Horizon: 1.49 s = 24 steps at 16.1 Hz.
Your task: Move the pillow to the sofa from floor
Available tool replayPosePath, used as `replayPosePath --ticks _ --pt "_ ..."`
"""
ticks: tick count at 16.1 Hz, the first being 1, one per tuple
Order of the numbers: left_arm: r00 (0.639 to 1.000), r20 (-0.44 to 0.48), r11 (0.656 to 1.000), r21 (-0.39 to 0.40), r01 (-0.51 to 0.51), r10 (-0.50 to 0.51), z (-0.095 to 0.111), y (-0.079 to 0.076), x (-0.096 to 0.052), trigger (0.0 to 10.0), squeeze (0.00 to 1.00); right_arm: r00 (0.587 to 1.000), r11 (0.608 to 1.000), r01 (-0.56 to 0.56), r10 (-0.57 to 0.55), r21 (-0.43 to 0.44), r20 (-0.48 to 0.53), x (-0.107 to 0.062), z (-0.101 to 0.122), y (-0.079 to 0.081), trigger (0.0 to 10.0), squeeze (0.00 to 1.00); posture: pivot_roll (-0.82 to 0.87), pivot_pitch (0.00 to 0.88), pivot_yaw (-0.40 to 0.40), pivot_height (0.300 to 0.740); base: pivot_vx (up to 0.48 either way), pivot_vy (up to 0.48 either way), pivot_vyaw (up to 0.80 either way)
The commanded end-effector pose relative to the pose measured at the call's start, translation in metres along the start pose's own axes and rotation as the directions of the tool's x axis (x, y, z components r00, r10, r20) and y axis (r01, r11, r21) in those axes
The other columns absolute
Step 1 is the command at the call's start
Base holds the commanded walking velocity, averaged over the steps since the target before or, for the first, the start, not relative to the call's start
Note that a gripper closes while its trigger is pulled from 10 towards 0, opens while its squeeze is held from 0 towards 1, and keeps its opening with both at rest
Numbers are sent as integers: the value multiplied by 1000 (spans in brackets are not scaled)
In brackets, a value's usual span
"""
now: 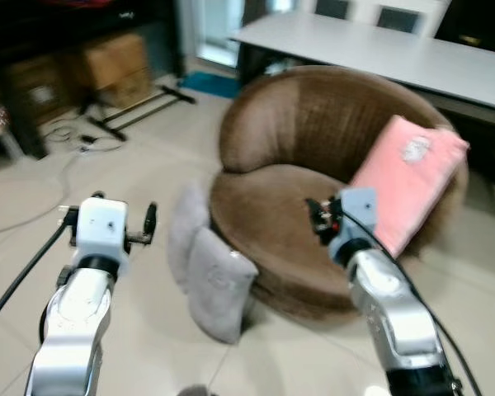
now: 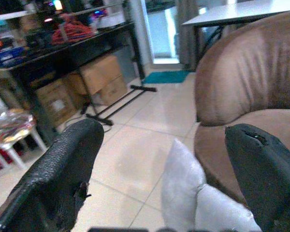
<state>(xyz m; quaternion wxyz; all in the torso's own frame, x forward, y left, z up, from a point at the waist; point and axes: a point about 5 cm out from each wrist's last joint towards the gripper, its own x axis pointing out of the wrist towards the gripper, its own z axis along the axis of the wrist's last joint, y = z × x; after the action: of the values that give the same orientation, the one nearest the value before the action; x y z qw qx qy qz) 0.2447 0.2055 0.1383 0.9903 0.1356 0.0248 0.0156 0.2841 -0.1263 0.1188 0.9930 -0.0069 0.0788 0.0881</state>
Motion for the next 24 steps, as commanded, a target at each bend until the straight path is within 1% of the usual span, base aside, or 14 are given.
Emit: replayPosePath --ticks 1,2,4,7,10,11,12,15,17,24 --pt "1000 11 1000 -12 23 -23 3 -4 1 10000 0 1000 1000 15 -15 4 7 0 3 -6 10000 0 21 0 -7 740 247 0 0" --pt "1000 12 1000 -16 26 -26 3 -4 0 10000 0 1000 1000 -3 3 -20 6 0 3 -4 10000 0 23 0 -9 740 266 0 0" --pt "1000 14 999 -20 27 -27 3 -4 0 10000 0 999 999 -33 33 -42 6 0 3 0 10000 0 23 0 -9 740 289 0 688" --pt "1000 15 999 -19 28 -28 3 -3 0 10000 0 998 997 -61 61 -56 3 0 3 4 10000 0 29 0 -10 740 289 0 800" --pt "999 16 999 -20 30 -30 3 -2 0 10000 0 999 998 -51 51 -42 2 1 3 3 10000 0 31 0 -11 740 290 0 800" --pt "999 16 999 -21 31 -31 3 -2 -1 10000 0 1000 1000 -24 24 -8 1 0 2 0 10000 0 31 0 -10 740 289 0 0" --pt "999 15 999 -21 32 -32 3 -2 -1 10000 0 1000 1000 -7 7 2 0 0 1 -3 10000 0 30 0 -9 740 289 0 0" --pt "999 23 999 -14 31 -31 3 -2 -2 10000 0 999 999 36 -36 -4 14 -1 2 -11 10000 0 25 0 -8 740 290 0 0" --pt "999 33 999 -16 29 -28 3 -2 -2 10000 0 999 999 45 -45 -6 24 -1 3 -14 10000 0 22 0 -10 740 291 0 0" --pt "998 40 999 -17 48 -48 4 -5 -3 10000 0 998 999 51 -51 -5 35 -2 3 -15 10000 0 23 0 -11 740 290 0 0"
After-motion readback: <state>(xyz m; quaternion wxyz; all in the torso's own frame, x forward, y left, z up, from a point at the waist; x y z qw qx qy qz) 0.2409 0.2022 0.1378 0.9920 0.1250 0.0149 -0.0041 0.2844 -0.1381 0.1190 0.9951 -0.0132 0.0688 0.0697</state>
